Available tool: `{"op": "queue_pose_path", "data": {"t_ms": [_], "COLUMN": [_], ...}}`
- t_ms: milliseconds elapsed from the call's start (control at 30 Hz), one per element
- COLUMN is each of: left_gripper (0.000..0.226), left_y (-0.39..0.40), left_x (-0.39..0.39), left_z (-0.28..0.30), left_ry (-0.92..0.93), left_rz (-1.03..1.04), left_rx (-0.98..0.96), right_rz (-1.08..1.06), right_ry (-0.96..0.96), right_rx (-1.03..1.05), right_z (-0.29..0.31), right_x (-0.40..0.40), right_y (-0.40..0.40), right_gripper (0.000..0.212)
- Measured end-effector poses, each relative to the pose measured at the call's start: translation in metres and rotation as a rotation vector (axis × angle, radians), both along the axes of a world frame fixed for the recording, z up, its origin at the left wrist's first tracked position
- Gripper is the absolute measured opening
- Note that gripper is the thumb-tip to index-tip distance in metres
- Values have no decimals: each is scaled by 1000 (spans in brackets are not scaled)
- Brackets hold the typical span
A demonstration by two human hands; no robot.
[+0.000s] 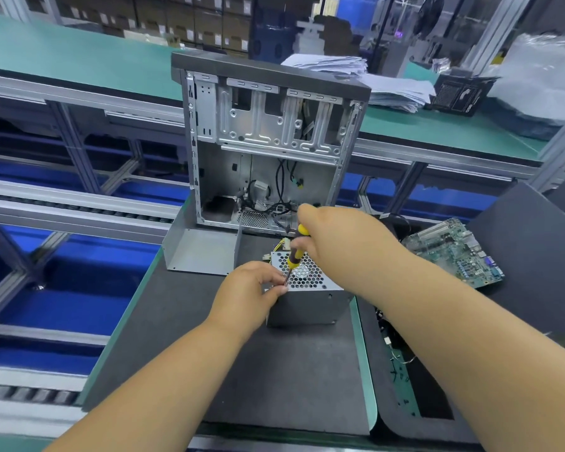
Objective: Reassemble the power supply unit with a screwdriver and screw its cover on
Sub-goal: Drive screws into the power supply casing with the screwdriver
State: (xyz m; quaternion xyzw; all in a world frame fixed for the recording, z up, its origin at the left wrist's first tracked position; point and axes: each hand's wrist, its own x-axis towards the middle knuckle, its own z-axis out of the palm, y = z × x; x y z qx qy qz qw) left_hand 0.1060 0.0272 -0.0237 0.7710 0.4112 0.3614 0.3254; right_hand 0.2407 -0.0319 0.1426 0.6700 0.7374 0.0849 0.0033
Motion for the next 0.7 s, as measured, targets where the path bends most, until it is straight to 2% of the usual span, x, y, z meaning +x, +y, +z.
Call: {"op": "queue_pose_path", "data": {"t_ms": [67, 167, 233, 367, 433, 567, 700], "left_gripper": [7, 8, 8, 7, 7, 9, 22], "left_y": [-1, -1, 0, 2, 2, 3, 7], "left_x": [-1, -1, 0, 0, 1, -2, -10], "left_z": [0, 0, 0, -3, -4, -3, 1], "left_ry": [-7, -27, -29, -45, -45, -14, 30], "left_rz": [-11, -2, 10, 20, 18, -28, -146], "left_rx": [13, 26, 26, 8, 11, 21, 1], "right_rz": [-170, -325, -287, 69, 133, 57, 9], "right_ry": [-128, -154, -78, 222, 190, 64, 22], "right_rx": [38, 32, -8, -103, -78, 13, 64], "right_z": [-1, 1, 1, 2, 1, -2, -4], "right_x": [-2, -4, -2, 2, 3, 1, -10], "right_y": [1, 4, 5, -3, -3, 0, 2], "right_gripper": [37, 49, 46, 17, 17, 22, 32]}}
